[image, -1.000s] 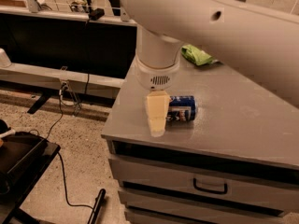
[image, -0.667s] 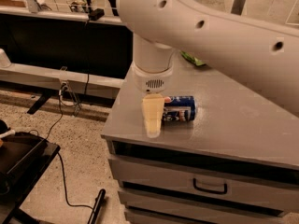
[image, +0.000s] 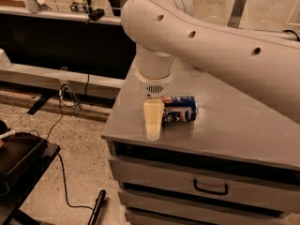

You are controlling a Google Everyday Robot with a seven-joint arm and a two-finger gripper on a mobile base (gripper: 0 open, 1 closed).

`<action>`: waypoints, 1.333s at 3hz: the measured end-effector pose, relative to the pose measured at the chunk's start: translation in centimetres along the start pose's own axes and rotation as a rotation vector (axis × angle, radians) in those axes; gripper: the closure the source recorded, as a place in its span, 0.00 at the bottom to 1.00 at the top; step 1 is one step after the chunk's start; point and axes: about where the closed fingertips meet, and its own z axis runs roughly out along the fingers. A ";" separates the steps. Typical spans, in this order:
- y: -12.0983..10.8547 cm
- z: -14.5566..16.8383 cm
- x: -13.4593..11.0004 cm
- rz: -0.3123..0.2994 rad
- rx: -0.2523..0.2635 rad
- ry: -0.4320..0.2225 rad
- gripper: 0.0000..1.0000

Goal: Place pepsi can upright

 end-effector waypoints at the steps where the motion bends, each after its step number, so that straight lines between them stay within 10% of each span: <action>1: -0.5 0.7 0.9 0.037 -0.009 0.006 0.00; 4: -1.4 -0.5 2.6 0.057 0.031 0.006 0.28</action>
Offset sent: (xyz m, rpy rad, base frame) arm 0.0173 -0.0287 -0.0043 -0.0176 -0.0002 -0.0931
